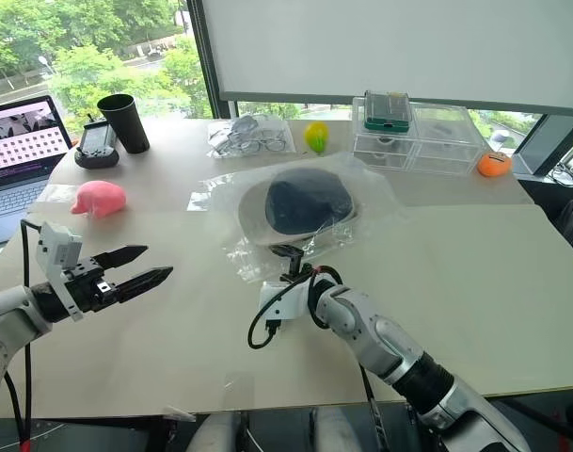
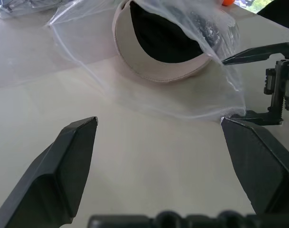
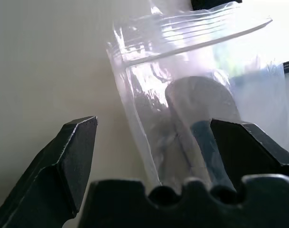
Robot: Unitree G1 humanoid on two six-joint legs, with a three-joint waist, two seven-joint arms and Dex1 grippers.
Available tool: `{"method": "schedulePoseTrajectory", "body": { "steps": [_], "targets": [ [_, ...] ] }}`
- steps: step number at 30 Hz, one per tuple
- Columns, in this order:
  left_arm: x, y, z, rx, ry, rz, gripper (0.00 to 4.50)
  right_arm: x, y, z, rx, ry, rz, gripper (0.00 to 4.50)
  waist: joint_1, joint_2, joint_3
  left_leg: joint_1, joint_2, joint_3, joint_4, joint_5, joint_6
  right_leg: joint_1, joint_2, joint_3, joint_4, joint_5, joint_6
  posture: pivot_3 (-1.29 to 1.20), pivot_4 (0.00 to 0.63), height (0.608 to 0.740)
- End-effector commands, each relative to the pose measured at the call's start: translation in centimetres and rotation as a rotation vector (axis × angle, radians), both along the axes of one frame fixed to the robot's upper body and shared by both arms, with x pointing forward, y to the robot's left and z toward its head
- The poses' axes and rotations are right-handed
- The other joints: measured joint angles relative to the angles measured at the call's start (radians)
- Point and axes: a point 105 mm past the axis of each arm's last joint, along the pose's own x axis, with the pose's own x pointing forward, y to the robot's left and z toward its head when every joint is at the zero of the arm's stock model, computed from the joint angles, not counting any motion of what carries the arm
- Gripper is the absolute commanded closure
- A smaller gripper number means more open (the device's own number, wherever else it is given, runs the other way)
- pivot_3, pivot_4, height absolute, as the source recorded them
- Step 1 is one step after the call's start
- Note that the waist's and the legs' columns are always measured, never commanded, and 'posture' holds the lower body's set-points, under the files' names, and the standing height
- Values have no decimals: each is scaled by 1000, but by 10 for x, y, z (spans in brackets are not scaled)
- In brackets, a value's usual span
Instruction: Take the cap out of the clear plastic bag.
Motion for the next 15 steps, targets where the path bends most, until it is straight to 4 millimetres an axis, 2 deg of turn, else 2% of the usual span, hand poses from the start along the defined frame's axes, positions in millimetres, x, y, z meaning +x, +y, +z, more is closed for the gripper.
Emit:
{"method": "schedulePoseTrajectory", "body": {
  "steps": [1,4,5,7,8,9,15],
  "targets": [
    [0,1,13,19,-47,4,23,6,2,22,77,-86,-6,0,-2,0,0,0,0,0,0,0,0,0,0,0,0,0,0,0,150,740],
    [0,1,12,20,-45,4,23,9,3,26,124,-82,-24,0,-2,0,0,0,0,0,0,0,0,0,0,0,0,0,0,0,150,740],
    [0,1,12,20,-45,5,0,9,3,27,139,-78,-27,503,-1,0,0,0,0,0,0,0,0,0,0,0,0,0,0,0,150,740],
    [0,1,11,20,-45,10,0,9,5,28,162,-67,-29,988,-1,0,0,0,0,0,0,0,0,0,0,0,0,0,0,0,150,740],
    [0,1,11,22,-44,11,0,9,6,27,170,-57,-29,1433,-1,0,0,0,0,0,0,0,0,0,0,0,0,0,0,0,150,740],
    [0,1,10,28,-42,12,0,8,7,27,174,-50,-27,1641,-1,0,0,0,0,0,0,0,0,0,0,0,0,0,0,0,150,740],
    [1,-2,9,24,-33,-1,0,4,11,22,151,-30,0,3704,-2,0,0,0,0,0,0,0,0,0,0,0,0,0,0,0,150,740]
  ]
}}
